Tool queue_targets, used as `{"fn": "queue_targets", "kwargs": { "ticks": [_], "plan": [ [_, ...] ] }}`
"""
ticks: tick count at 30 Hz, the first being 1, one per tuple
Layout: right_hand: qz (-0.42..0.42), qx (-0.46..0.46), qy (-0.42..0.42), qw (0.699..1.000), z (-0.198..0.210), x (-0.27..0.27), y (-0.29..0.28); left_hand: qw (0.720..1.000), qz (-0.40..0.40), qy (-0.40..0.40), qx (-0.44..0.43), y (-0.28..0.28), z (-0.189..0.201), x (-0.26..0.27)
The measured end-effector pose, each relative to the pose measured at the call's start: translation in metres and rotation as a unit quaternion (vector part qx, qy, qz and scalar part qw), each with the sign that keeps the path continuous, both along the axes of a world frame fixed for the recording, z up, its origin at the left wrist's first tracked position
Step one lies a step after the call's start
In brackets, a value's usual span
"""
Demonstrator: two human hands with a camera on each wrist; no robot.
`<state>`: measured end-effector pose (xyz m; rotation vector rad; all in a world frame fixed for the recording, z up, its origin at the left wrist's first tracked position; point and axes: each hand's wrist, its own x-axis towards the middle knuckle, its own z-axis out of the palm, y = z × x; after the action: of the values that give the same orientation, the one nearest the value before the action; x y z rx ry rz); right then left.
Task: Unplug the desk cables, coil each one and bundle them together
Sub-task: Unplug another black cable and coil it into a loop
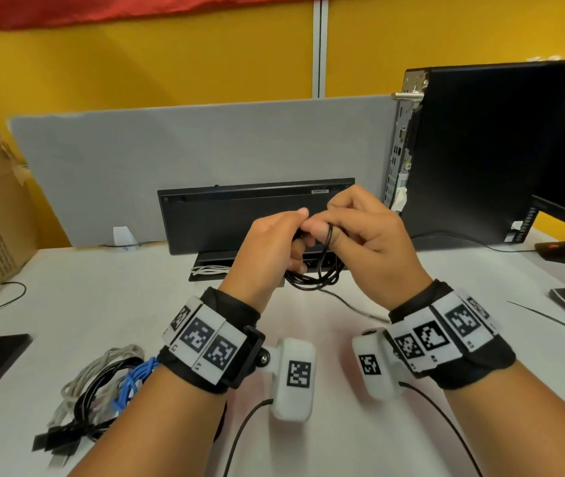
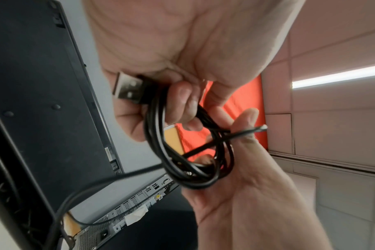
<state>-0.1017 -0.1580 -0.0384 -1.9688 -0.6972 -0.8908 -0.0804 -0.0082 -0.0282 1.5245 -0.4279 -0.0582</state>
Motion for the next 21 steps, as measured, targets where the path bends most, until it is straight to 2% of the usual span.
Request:
{"fn": "queue_targets", "kwargs": {
  "ticks": [2, 4, 7, 10, 13, 16, 18, 21],
  "plan": [
    [0.027, 0.051, 0.055, 0.997, -0.001, 0.001, 0.001, 1.000, 0.011, -0.012, 0.017, 0.000, 0.001, 0.000],
    [0.054, 0.129, 0.138, 0.980, 0.001, 0.001, 0.002, 0.999, 0.024, -0.025, 0.034, -0.001, 0.000, 0.001],
    [0.089, 0.239, 0.261, 0.931, 0.004, 0.004, 0.001, 0.995, 0.042, -0.064, 0.065, 0.000, -0.003, 0.003],
    [0.095, 0.326, 0.319, 0.885, 0.009, 0.011, -0.010, 0.985, 0.066, -0.110, 0.114, 0.000, -0.006, 0.005],
    [0.072, 0.366, 0.379, 0.847, 0.013, 0.011, -0.026, 0.979, 0.097, -0.111, 0.143, 0.000, -0.008, 0.009],
    [0.081, 0.420, 0.394, 0.813, 0.017, 0.009, -0.034, 0.980, 0.119, -0.081, 0.134, 0.002, -0.010, 0.013],
    [0.117, 0.475, 0.377, 0.786, 0.020, 0.009, -0.034, 0.984, 0.120, -0.063, 0.117, 0.001, -0.010, 0.014],
    [0.197, 0.585, 0.337, 0.711, 0.022, 0.010, -0.032, 0.987, 0.115, -0.041, 0.100, -0.001, -0.010, 0.016]
  ]
}}
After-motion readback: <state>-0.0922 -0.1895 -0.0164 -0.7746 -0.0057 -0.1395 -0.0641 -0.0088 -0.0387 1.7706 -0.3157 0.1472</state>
